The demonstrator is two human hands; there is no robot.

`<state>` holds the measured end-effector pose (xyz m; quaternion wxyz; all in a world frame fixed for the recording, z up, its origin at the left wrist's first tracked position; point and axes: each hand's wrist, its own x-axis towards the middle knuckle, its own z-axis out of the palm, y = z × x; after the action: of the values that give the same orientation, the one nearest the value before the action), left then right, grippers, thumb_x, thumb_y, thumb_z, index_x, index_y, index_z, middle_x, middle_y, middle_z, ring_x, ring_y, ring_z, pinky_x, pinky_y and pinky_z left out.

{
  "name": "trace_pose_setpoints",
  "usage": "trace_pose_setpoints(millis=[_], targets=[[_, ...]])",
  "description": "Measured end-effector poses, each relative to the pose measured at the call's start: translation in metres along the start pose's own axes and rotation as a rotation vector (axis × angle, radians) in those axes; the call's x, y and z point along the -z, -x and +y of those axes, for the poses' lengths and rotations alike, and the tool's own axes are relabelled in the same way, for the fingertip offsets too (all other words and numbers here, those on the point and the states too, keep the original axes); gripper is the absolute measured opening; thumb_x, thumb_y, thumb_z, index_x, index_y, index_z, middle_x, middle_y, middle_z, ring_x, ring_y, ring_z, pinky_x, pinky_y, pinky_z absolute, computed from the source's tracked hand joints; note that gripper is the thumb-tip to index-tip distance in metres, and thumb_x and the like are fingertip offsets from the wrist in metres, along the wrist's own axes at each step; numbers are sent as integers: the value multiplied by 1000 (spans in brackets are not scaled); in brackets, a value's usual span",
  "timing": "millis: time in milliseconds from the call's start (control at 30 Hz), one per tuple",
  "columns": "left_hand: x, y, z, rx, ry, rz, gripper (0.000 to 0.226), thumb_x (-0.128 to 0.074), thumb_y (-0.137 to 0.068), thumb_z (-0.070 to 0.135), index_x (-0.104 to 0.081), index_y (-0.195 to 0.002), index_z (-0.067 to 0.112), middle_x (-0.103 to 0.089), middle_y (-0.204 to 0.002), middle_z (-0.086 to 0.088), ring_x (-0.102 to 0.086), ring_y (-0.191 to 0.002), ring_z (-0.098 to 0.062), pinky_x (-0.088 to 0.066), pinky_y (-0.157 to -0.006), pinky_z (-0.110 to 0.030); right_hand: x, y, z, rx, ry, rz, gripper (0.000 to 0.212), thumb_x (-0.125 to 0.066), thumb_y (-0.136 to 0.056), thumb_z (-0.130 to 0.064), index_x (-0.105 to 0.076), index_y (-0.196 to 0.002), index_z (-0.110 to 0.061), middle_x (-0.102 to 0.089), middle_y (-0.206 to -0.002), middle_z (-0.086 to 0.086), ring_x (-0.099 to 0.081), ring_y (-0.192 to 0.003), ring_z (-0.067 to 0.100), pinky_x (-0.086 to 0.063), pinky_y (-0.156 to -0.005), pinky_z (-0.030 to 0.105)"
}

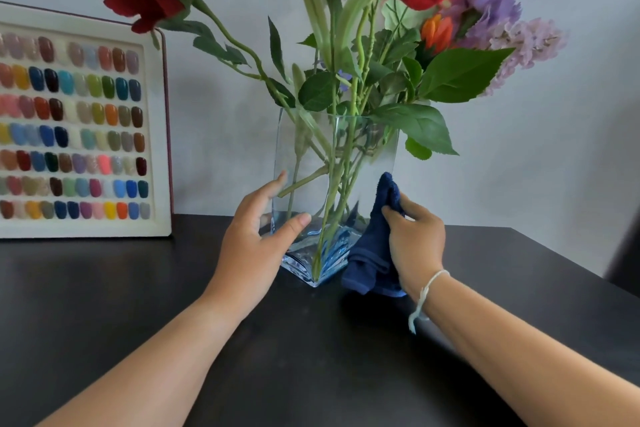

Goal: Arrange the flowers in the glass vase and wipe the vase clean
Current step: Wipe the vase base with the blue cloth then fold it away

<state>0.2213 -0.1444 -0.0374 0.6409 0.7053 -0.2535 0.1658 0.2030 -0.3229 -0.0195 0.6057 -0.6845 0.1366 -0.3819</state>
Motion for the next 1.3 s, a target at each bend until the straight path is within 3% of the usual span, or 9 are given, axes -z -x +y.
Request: trace_pose_setpoints(millis=[200,300,367,500,633,733,933,1100,1300], targets=[[0,0,0,13,-17,10,64,-59,-64,54,-39,-125,56,-43,-134,24,-48,-121,-10,-37,-98,-24,2,-12,11,-94,-35,5,31,-58,-83,-10,-67,-111,-20,-68,-113,-1,-61,-105,18,-47,-97,36],[-1,0,0,10,-14,11,63,-60,-65,53,-40,-125,55,-44,-135,22,-49,-122,-12,-38,-104,-33,3,-16,14,-168,-57,27,26,-57,-82,-9,-70,-103,-19,-70,-101,1,-63,-99,22,-49,-93,36],[-1,0,-1,3,-15,15,63,-60,-66,51,-39,-125,55,-44,-135,22,-48,-122,-11,-38,-103,-31,3,-15,14,-168,-43,22,25,-57,-82,-8,-71,-99,-20,-70,-96,-1,-63,-96,21,-50,-90,33],[-1,-1,-1,13,-15,28,63,-60,-66,51,-40,-125,55,-44,-133,24,-47,-121,-8,-36,-90,-15,3,3,11,-134,-35,-28,29,-58,-83,-9,-67,-108,-18,-70,-106,0,-62,-100,19,-49,-95,37],[-1,-1,-1,7,1,33,58,-65,-75,39,-41,-127,51,-45,-133,22,-49,-119,-9,-37,-91,-16,0,30,3,-139,-55,-104,20,-61,-81,-9,-71,-95,-20,-70,-102,9,-64,-97,25,-50,-93,44],[-1,0,1,0,-10,28,57,-65,-77,36,-41,-127,51,-46,-133,21,-49,-120,-8,-37,-96,-20,-3,50,-2,-125,-55,-176,26,-63,-80,-9,-69,-104,-18,-67,-104,11,-63,-97,25,-49,-94,45],[-1,0,3,-4,-25,23,58,-65,-78,34,-41,-129,48,-46,-133,19,-48,-122,-9,-36,-105,-29,-3,67,-5,-113,-32,-280,29,-66,-79,-11,-69,-107,-19,-67,-103,-2,-64,-96,17,-52,-91,36],[-1,-1,1,3,-29,26,57,-64,-78,37,-40,-128,50,-45,-128,28,-47,-120,-8,-35,-94,-15,-1,47,-1,-111,-7,-197,27,-65,-77,-8,-71,-100,-20,-70,-102,2,-64,-97,21,-50,-93,39],[0,-1,-2,9,-10,22,57,-64,-76,40,-40,-126,54,-43,-135,22,-49,-119,-12,-36,-86,-13,11,9,4,-62,174,-79,22,-61,-77,-10,-71,-81,-30,-63,-70,-15,-61,-80,13,-45,-73,22]])
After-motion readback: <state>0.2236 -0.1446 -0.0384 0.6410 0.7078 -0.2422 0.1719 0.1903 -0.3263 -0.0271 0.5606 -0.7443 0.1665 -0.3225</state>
